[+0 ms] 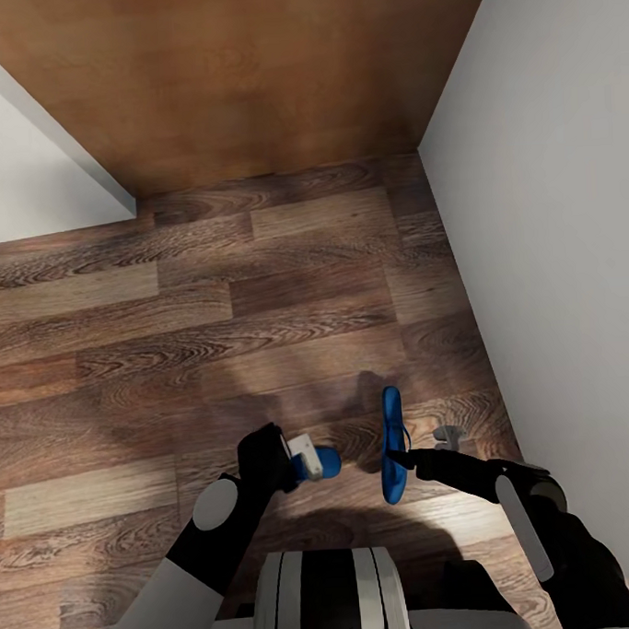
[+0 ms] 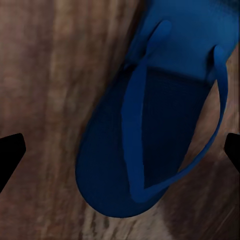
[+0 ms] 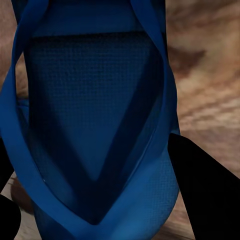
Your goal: In the bedroom, move the book from the bed onto either nightstand, and place the two sandals side by side next to the bed.
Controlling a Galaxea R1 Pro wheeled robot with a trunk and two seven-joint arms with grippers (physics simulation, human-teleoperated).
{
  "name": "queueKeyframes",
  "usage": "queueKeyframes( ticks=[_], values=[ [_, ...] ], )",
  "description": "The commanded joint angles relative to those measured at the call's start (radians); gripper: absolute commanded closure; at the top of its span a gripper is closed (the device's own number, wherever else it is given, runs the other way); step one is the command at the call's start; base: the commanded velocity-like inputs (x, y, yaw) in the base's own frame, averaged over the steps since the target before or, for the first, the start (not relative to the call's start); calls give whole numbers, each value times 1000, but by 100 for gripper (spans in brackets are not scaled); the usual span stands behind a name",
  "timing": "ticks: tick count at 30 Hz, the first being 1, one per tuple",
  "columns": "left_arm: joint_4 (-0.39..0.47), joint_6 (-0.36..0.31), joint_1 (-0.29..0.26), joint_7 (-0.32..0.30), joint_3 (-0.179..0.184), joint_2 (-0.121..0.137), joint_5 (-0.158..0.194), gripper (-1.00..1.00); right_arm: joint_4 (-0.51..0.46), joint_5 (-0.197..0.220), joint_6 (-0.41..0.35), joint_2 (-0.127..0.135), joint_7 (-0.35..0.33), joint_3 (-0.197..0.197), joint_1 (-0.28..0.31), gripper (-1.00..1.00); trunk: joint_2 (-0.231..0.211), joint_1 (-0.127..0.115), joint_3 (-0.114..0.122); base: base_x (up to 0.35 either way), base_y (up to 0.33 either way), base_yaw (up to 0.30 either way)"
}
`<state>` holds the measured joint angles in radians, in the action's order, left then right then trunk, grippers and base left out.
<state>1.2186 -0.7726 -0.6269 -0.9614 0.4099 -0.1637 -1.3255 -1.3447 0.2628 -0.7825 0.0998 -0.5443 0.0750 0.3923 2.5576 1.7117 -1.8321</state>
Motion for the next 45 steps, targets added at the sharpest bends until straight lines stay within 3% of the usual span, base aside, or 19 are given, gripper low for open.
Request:
queueKeyframes(
  ticks=[1,7,11,40,45],
  values=[
    [1,-5,-1,-9,1,0,-6,-100,-1,3,-7,0,-2,1,0,100,0,0,-1,0,0,0],
    [1,-5,-1,-10,1,0,75,-100,-1,3,-7,0,-2,1,0,100,0,0,-1,0,0,0],
    [0,-5,0,-9,1,0,91,-100,-1,3,-6,0,-2,1,0,100,0,0,-1,0,0,0],
    [-38,-4,0,-4,3,3,99,-100,-8,4,-3,1,-6,2,0,100,0,0,-1,0,0,0],
    [-84,-4,0,-1,2,4,100,-100,-8,4,-3,1,-6,2,0,100,0,0,-1,0,0,0]
  ],
)
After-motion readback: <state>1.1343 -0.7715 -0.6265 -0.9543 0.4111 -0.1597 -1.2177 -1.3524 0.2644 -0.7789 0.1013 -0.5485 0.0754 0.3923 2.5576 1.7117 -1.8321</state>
